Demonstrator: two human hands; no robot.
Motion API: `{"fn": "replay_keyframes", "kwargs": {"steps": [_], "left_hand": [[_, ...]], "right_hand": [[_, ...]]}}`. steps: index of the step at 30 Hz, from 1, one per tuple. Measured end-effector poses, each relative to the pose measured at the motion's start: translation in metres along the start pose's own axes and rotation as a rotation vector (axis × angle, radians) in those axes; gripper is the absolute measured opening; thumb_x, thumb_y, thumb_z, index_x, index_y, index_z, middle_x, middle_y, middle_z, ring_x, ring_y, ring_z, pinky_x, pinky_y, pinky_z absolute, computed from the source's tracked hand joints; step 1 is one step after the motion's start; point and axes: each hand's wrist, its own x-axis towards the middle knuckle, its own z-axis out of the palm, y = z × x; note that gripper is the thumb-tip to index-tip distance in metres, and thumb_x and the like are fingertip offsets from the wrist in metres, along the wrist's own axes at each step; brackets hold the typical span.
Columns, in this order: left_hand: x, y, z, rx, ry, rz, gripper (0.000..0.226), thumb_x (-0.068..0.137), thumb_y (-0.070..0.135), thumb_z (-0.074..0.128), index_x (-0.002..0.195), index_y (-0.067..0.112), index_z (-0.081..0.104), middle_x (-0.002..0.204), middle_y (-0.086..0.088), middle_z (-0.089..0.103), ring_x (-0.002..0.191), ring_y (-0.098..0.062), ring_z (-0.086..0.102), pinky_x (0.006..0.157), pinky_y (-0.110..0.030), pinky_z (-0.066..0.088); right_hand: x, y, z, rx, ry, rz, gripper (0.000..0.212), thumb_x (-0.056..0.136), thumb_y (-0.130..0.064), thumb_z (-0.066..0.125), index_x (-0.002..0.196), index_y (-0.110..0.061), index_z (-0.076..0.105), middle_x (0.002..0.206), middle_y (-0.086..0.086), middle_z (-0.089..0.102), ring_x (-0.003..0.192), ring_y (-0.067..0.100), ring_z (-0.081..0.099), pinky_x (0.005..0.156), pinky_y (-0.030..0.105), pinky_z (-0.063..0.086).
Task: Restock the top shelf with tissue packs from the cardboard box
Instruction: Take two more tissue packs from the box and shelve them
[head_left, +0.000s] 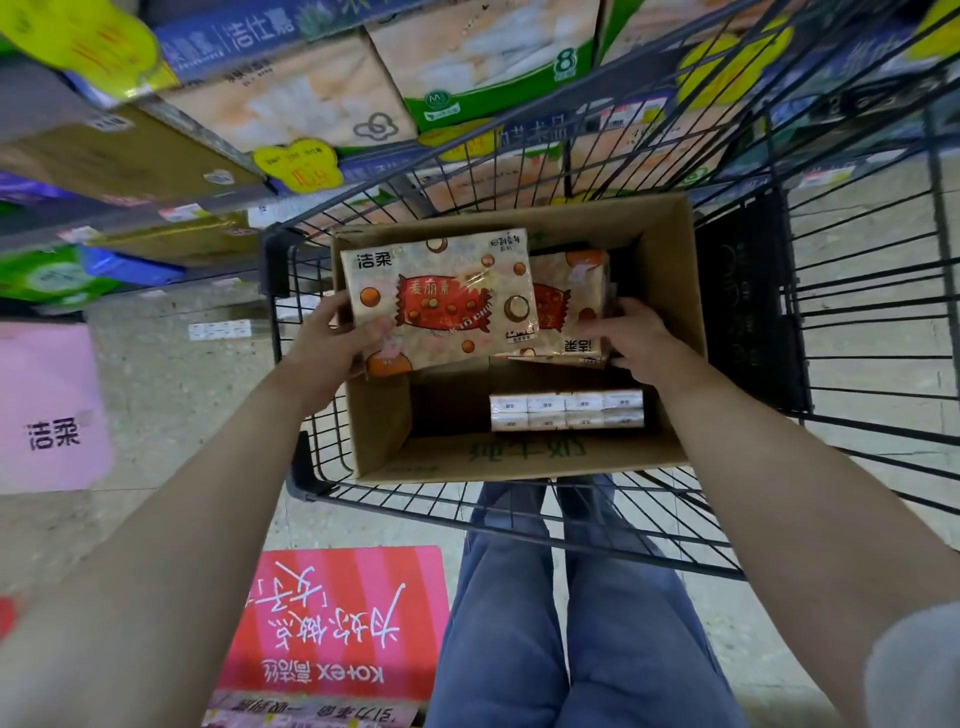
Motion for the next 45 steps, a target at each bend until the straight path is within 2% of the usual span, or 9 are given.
{"fn": "replay_keyframes", "kwargs": {"steps": [2, 6, 12, 16, 26, 32, 37, 42, 45], "left_hand": [[-0.010, -0.001, -0.004, -0.017, 0.001, -0.006, 0.053, 0.091, 0.018, 0.078, 0.138, 0.030, 0.057, 0.118, -0.003, 0.076, 0.103, -0.019, 0.077, 0.072, -0.028, 0.062], [-0.033, 0.003, -0.018, -0.039, 0.033, -0.006, 0.056, 0.085, 0.020, 0.082, 0.133, 0.033, 0.057, 0.115, -0.006, 0.075, 0.095, -0.019, 0.078, 0.068, -0.028, 0.061], [-0.070, 0.004, -0.032, -0.073, 0.094, 0.025, 0.066, 0.086, 0.014, 0.083, 0.144, 0.024, 0.053, 0.114, -0.006, 0.074, 0.094, -0.022, 0.078, 0.075, -0.037, 0.063], [-0.096, 0.003, -0.044, -0.125, 0.089, 0.043, 0.080, 0.074, 0.018, 0.089, 0.145, 0.026, 0.053, 0.120, -0.010, 0.074, 0.106, -0.031, 0.075, 0.090, -0.047, 0.061], [-0.161, 0.008, -0.081, -0.220, 0.105, 0.149, 0.063, 0.086, 0.009, 0.080, 0.143, 0.020, 0.054, 0.108, -0.012, 0.079, 0.094, -0.033, 0.078, 0.067, -0.037, 0.065], [-0.200, 0.010, -0.130, -0.303, 0.167, 0.224, 0.053, 0.089, 0.005, 0.078, 0.134, 0.029, 0.062, 0.127, -0.013, 0.071, 0.094, -0.025, 0.079, 0.067, -0.034, 0.064], [-0.229, 0.004, -0.180, -0.384, 0.217, 0.299, 0.062, 0.088, 0.008, 0.078, 0.144, 0.022, 0.055, 0.118, -0.003, 0.079, 0.094, -0.022, 0.079, 0.068, -0.035, 0.065], [-0.255, -0.017, -0.247, -0.433, 0.223, 0.394, 0.063, 0.090, 0.009, 0.076, 0.147, 0.018, 0.051, 0.115, -0.004, 0.079, 0.098, -0.026, 0.077, 0.088, -0.050, 0.063], [-0.273, -0.029, -0.295, -0.451, 0.194, 0.452, 0.069, 0.085, 0.013, 0.079, 0.147, 0.019, 0.050, 0.126, -0.015, 0.074, 0.105, -0.033, 0.073, 0.098, -0.058, 0.057]], "right_hand": [[-0.012, -0.005, -0.002, 0.031, -0.005, -0.029, 0.082, 0.065, -0.015, 0.095, 0.133, -0.024, 0.051, 0.124, -0.002, 0.064, 0.109, 0.018, 0.063, 0.087, 0.037, 0.057], [-0.043, -0.011, -0.008, -0.031, 0.020, -0.110, 0.092, 0.069, -0.018, 0.094, 0.145, -0.018, 0.044, 0.124, 0.001, 0.062, 0.106, 0.019, 0.065, 0.070, 0.028, 0.054], [-0.093, -0.023, -0.026, 0.040, -0.029, -0.133, 0.077, 0.073, -0.015, 0.091, 0.133, -0.021, 0.042, 0.120, -0.001, 0.064, 0.100, 0.015, 0.066, 0.063, 0.026, 0.055], [-0.121, -0.033, -0.034, -0.006, -0.016, -0.173, 0.081, 0.069, -0.014, 0.093, 0.135, -0.016, 0.045, 0.123, 0.004, 0.066, 0.109, 0.023, 0.066, 0.073, 0.038, 0.058], [-0.177, -0.075, -0.029, -0.062, -0.163, -0.394, 0.059, 0.077, -0.001, 0.085, 0.131, -0.015, 0.064, 0.119, 0.005, 0.075, 0.109, 0.027, 0.073, 0.093, 0.049, 0.059], [-0.220, -0.114, 0.012, -0.055, -0.306, -0.525, 0.053, 0.087, 0.007, 0.071, 0.133, -0.017, 0.063, 0.121, 0.004, 0.075, 0.113, 0.025, 0.071, 0.087, 0.037, 0.058], [-0.259, -0.138, 0.065, -0.081, -0.354, -0.612, 0.065, 0.086, 0.001, 0.074, 0.145, -0.016, 0.053, 0.132, 0.006, 0.070, 0.117, 0.025, 0.069, 0.088, 0.037, 0.058], [-0.316, -0.143, 0.133, -0.086, -0.381, -0.706, 0.097, 0.060, -0.023, 0.091, 0.147, -0.015, 0.049, 0.131, 0.008, 0.070, 0.118, 0.028, 0.069, 0.097, 0.042, 0.056], [-0.349, -0.139, 0.177, -0.083, -0.366, -0.788, 0.081, 0.077, -0.010, 0.082, 0.150, -0.017, 0.047, 0.132, 0.006, 0.070, 0.116, 0.025, 0.070, 0.098, 0.043, 0.055]]}}
